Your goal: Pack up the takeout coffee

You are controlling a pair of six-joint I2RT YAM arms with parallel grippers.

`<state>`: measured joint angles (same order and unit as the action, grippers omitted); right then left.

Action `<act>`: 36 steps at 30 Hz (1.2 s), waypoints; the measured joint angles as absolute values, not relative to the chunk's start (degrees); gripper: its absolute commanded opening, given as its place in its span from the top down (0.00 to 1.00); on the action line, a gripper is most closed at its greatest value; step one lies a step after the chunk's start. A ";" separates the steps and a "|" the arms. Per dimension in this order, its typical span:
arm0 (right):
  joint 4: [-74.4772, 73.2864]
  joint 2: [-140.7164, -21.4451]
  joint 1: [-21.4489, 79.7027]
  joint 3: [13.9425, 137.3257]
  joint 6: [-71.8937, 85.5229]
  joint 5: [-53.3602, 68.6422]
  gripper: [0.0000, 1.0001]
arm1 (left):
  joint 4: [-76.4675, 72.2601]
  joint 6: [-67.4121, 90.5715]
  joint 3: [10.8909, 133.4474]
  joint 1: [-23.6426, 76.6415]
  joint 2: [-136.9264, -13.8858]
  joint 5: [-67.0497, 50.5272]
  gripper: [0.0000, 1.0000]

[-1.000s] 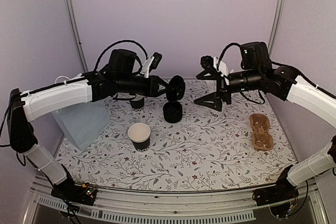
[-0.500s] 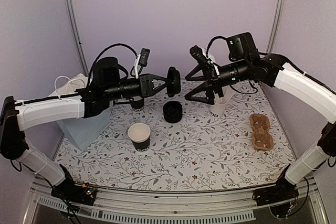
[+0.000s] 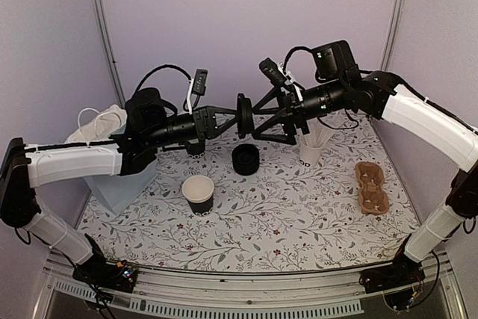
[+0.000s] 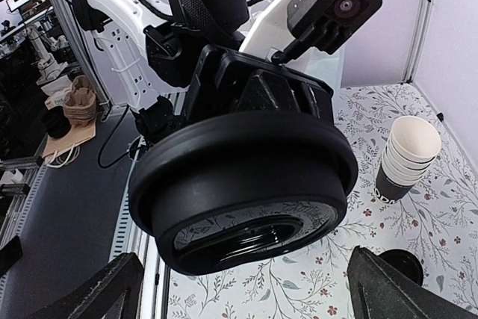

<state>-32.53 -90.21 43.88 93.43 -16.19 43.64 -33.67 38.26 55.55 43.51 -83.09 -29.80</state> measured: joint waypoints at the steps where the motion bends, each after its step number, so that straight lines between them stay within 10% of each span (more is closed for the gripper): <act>1: -32.53 -90.21 43.88 93.43 -16.05 43.90 0.01 | -34.13 38.46 55.35 43.51 -83.09 -29.95 0.89; 18: -32.14 -91.37 44.64 95.31 -13.93 47.07 0.04 | -38.96 40.38 54.48 43.53 -84.14 -31.27 0.89; 36: -32.01 -92.60 44.69 96.14 -12.12 46.44 0.31 | -40.21 40.66 54.48 43.90 -85.23 -32.34 0.80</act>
